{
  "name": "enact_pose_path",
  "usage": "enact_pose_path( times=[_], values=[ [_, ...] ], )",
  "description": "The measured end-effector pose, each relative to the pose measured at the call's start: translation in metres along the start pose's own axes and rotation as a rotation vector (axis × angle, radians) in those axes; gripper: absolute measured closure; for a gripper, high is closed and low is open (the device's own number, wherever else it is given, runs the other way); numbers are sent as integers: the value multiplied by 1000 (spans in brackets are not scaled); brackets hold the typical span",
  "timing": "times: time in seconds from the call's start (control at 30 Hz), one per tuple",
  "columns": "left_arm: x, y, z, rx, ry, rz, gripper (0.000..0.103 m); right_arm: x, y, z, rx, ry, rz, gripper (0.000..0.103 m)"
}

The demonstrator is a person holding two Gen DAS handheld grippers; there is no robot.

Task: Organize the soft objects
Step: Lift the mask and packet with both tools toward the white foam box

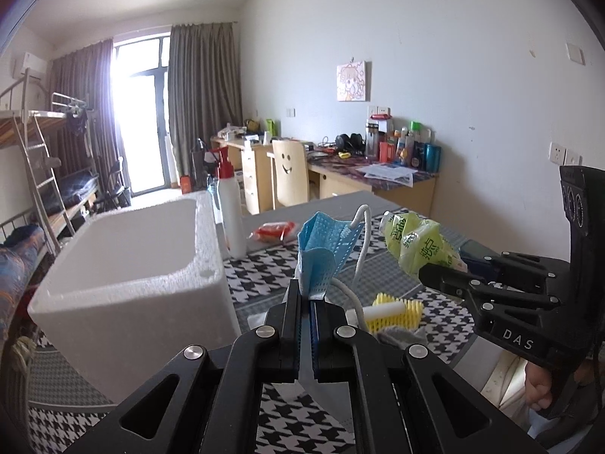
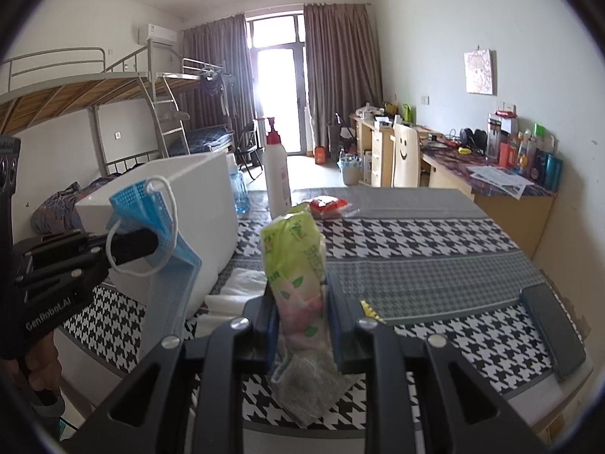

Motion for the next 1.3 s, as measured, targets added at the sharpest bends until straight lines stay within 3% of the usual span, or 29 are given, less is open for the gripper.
enact_pose_path(
  times=[0.87, 1.3],
  values=[
    [20, 51, 30, -10, -23, -115, 99, 14, 41, 23, -17, -26, -117, 76],
    [26, 67, 64, 45, 101, -133, 99, 9, 64, 54, 22, 46, -133, 76]
  ],
)
Point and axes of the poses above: each gripper's, at about its wrist camera, not at the fingertips, and x roughly against the way its jaws point, z to its left, y to its top, the point moved 6 cm from there along -x, roughly the way its jaws point, and after that the axes turned 14 degrees about -x, right-handed, at the moved point
